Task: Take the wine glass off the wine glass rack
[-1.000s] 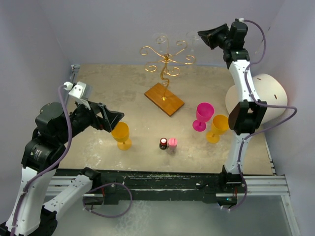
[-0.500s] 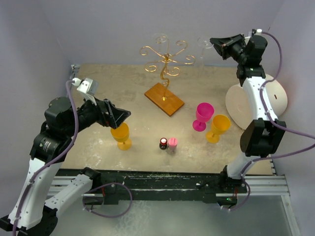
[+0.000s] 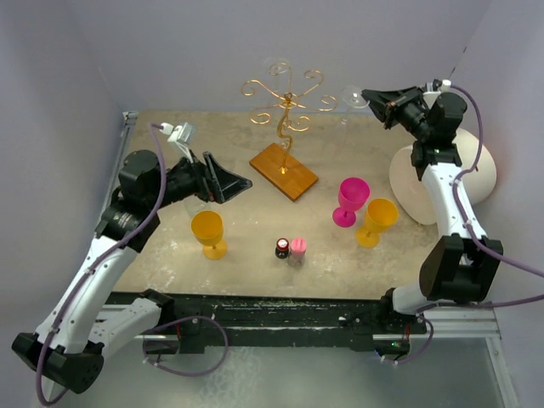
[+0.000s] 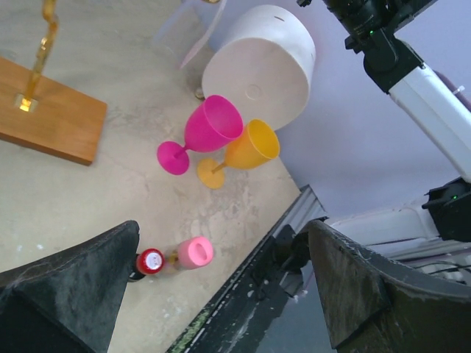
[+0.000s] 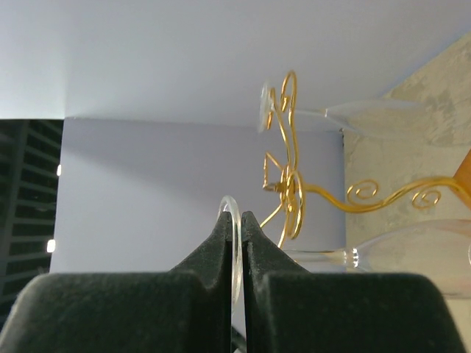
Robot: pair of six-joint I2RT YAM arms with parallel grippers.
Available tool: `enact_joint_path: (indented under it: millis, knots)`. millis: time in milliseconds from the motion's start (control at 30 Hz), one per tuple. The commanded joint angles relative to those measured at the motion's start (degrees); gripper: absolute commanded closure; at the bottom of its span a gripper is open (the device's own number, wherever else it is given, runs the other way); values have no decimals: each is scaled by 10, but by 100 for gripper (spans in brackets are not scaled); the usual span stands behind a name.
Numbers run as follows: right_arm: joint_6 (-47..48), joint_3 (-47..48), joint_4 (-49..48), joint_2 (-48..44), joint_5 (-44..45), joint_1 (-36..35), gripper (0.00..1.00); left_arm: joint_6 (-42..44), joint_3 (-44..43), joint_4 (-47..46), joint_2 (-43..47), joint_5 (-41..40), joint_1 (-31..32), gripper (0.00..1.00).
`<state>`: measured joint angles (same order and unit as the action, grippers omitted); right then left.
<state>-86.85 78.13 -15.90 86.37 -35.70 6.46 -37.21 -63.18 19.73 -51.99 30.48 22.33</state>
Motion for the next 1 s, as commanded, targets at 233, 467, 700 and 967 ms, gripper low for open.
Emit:
enact_joint_path:
  millis: [233,467,700,967]
  knots:
    - [-107,-127,-112,-109,-41,2,100,-225,130,-394,-101,73,7,1]
    - [-132,-133,-140,-117,-33,1,100,-220,141,-476,-176,11,55,0]
    - [-153,-118,-136,-126,-39,0,100,-240,141,-537,-238,-59,88,1]
    - [-169,-117,-128,-147,-46,0,100,-282,139,-639,-314,-104,113,1]
